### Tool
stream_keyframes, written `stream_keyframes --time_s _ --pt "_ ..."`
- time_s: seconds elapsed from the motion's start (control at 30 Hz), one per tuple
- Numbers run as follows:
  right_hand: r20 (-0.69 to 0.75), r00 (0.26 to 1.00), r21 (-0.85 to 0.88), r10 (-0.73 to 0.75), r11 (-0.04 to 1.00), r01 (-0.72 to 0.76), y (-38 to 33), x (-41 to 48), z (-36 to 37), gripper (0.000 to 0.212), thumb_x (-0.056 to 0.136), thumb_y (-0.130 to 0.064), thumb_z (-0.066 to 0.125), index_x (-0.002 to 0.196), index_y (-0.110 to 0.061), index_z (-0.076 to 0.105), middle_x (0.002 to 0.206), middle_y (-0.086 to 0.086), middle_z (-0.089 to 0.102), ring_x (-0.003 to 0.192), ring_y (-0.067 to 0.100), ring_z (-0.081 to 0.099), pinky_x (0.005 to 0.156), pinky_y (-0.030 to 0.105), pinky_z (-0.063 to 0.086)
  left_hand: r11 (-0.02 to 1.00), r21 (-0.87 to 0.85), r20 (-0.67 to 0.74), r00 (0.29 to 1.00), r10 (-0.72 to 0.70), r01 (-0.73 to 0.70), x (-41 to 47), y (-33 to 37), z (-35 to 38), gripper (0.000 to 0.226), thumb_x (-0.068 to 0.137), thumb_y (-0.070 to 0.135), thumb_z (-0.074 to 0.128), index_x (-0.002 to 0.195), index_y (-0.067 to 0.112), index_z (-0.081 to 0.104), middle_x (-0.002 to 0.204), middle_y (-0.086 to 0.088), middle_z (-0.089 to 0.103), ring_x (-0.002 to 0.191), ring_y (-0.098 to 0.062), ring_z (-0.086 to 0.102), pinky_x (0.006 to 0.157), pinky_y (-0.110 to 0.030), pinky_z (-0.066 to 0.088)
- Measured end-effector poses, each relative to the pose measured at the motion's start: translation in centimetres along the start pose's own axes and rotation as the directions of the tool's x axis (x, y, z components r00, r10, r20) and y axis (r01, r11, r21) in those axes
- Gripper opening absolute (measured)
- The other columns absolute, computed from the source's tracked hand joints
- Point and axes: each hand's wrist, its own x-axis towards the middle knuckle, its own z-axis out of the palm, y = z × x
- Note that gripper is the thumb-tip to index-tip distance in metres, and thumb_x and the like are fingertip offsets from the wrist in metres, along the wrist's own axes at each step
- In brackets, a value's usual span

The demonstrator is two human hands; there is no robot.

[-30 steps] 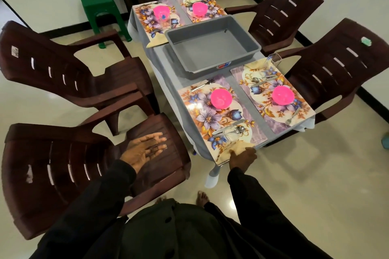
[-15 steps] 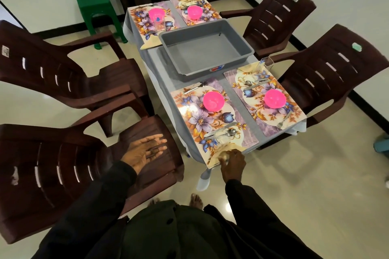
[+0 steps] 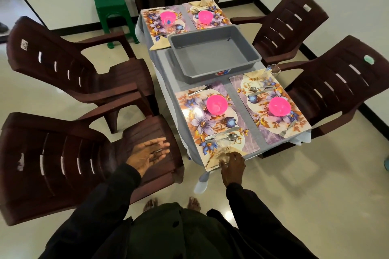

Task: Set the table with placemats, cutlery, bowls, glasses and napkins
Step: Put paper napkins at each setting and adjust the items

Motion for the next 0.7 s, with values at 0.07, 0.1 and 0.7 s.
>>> stream_keyframes --time_s 0.07,0.1,0.7 --pt "-0.018 0.999 0.019 -0.038 0.999 0.038 0.0 -0.1 -0.2 0.036 0.087 -0.016 0.078 0.117 -0.006 0.063 0.126 0.017 0.06 0.116 0.038 0.053 0.094 0.05 0.046 1.0 -0.004 -0.011 1.0 0.001 -0.001 0.0 -0.2 0.1 0.03 0.097 0.01 0.064 0.127 0.006 0.067 0.12 -0.013 0.074 0.111 -0.03 0.071 0.097 -0.038 0.054" --pt "-0.025 0.998 0.028 -0.054 0.998 0.055 0.0 -0.1 -0.3 0.034 0.086 -0.014 0.079 0.116 -0.006 0.064 0.125 0.017 0.061 0.115 0.037 0.054 0.094 0.049 0.046 1.0 -0.004 -0.015 1.0 0.001 -0.001 -0.1 -0.3 0.2 0.03 0.097 0.01 0.065 0.127 0.006 0.067 0.119 -0.013 0.074 0.111 -0.03 0.071 0.097 -0.038 0.054" --pt "0.044 0.982 0.02 -0.181 0.983 0.181 1.8 0.3 0.2 0.035 0.077 -0.007 0.083 0.109 -0.01 0.069 0.113 0.012 0.067 0.104 0.035 0.063 0.085 0.045 0.053 0.998 -0.054 -0.046 0.999 0.03 -0.032 -1.5 -1.7 1.1 0.03 0.096 0.01 0.066 0.125 0.007 0.067 0.119 -0.014 0.074 0.11 -0.03 0.072 0.095 -0.038 0.054"
